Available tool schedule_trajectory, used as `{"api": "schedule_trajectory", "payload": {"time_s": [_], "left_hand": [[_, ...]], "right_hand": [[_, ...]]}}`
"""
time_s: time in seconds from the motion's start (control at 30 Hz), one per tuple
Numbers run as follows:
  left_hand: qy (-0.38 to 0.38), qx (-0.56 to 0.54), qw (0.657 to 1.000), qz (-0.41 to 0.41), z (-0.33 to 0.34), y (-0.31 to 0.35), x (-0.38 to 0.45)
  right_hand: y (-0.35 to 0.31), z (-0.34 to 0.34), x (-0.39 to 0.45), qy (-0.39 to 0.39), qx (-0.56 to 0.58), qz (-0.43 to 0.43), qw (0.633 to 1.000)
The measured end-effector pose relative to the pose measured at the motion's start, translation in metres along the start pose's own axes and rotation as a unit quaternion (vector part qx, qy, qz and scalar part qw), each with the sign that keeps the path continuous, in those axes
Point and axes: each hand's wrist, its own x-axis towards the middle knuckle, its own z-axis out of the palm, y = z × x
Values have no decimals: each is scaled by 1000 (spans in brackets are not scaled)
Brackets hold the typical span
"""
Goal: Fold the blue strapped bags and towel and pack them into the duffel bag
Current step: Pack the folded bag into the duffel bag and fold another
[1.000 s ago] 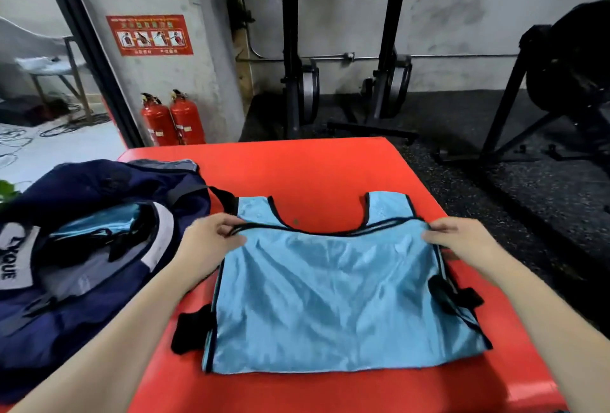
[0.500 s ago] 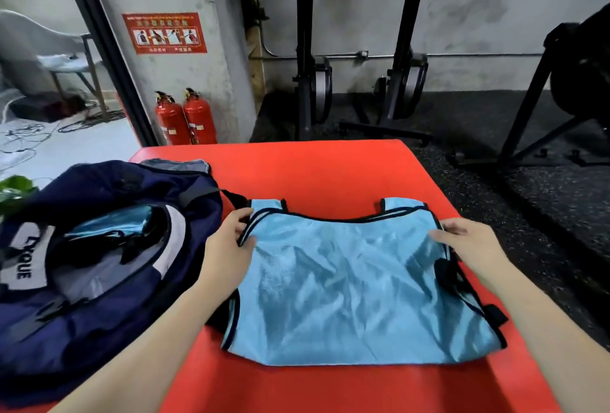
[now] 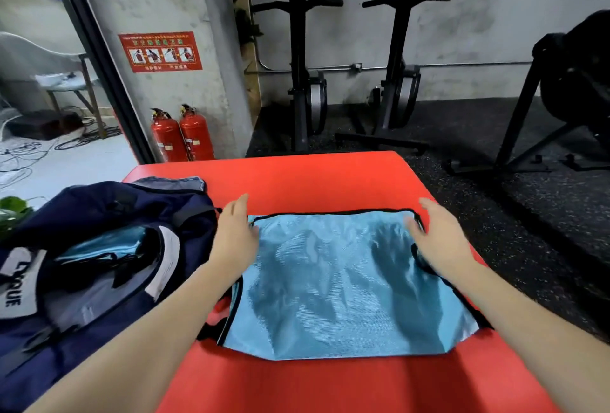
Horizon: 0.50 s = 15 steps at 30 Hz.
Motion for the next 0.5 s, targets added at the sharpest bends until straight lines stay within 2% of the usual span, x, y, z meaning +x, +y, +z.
{"api": "schedule_trajectory", "payload": {"time_s": [0.03,0.1,0.17,0.2,0.27,0.37,0.5], "left_hand": [[1,7,999,48,3,7,-12],[-37,-15,990,134,12,28,-43],[-112,-28,979,170,28,43,-73],[-141,-16,976,166,36,46,-84],[-180,76,974,116,47,29,-96],[-163,215,960,78,36,-18,-98],[-137,229,962,58,26,-42,-100]], "right_hand": [[-7,5,-16,-7,-10,-56,998],[-29,17,-57,-83,-11,-149,985],[-43,28,-91,-156,-31,-208,965],[-39,34,-97,-168,-52,-217,960],[-16,37,-93,-145,-101,-175,969],[27,26,-76,-97,-155,-57,981],[34,25,-79,-60,-194,-2,979]]}}
